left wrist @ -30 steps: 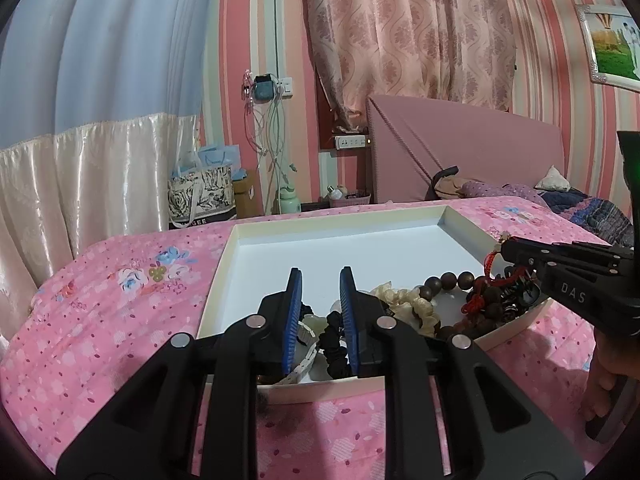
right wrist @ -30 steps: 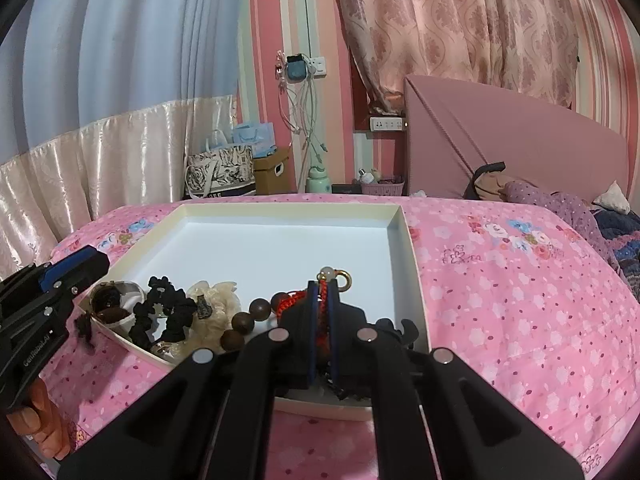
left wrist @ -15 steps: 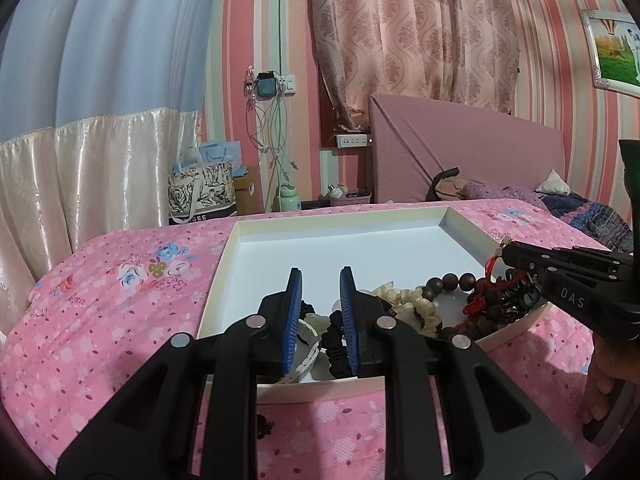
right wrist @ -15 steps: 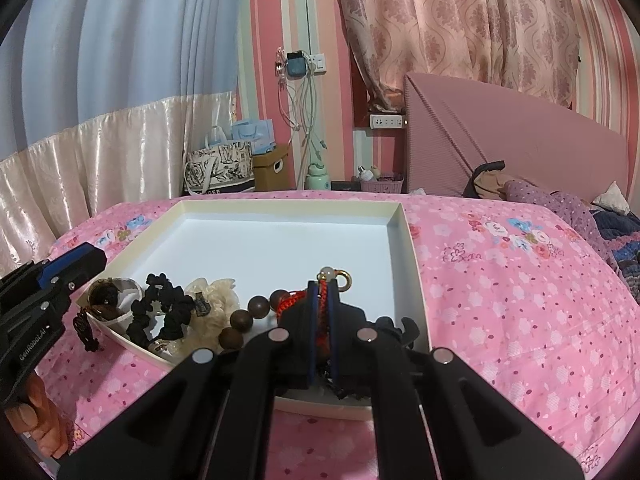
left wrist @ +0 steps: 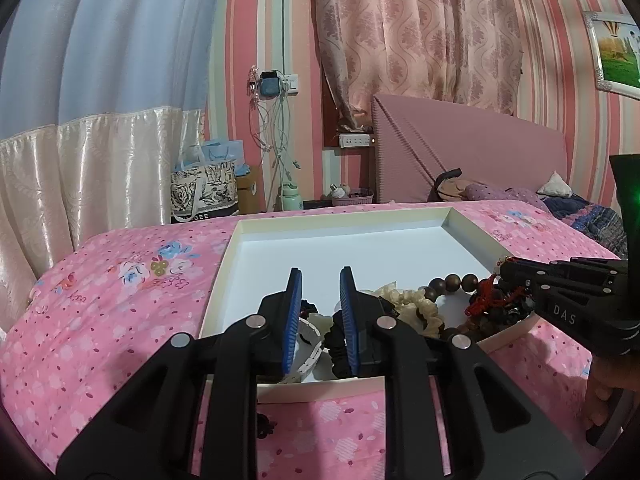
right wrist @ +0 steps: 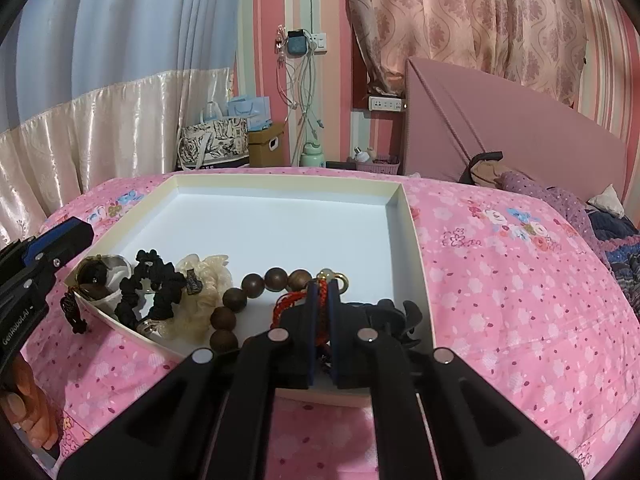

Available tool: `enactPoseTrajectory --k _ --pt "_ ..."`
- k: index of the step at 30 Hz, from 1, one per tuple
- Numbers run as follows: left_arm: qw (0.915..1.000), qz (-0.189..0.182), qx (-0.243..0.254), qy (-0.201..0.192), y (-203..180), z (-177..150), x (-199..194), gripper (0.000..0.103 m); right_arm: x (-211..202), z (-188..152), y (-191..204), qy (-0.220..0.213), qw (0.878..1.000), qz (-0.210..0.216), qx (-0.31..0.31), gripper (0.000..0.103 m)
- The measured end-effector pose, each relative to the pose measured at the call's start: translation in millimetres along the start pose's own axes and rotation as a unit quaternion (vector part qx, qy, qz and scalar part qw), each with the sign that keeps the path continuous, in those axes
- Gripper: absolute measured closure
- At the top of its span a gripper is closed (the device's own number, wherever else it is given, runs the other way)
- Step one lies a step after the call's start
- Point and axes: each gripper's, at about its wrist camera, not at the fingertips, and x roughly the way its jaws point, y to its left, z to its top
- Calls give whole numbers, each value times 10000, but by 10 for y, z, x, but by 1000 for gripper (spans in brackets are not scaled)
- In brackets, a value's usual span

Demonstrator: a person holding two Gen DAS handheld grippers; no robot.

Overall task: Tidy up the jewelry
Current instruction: 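Open the left tool to drop the necklace while the right tool drops the tassel charm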

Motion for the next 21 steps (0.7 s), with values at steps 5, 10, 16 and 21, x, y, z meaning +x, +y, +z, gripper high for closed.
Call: enactPoseTrajectory --k 5,10,16,21 --pt "10000 39 -49 -6 22 0 -5 75 -7 -6 3 -23 10000 -28 -17 56" --pt "10000 51 -61 -24 35 -3 -16 67 -68 -3 44 -133 9998 -80 -92 55" --pt "9999 56 -134 -59 75 0 -32 53 -89 27 22 -153 9999 -17 36 54" --pt "9998 72 -134 -115 80 5 -47 42 -113 77 -19 -218 9997 -42 76 53"
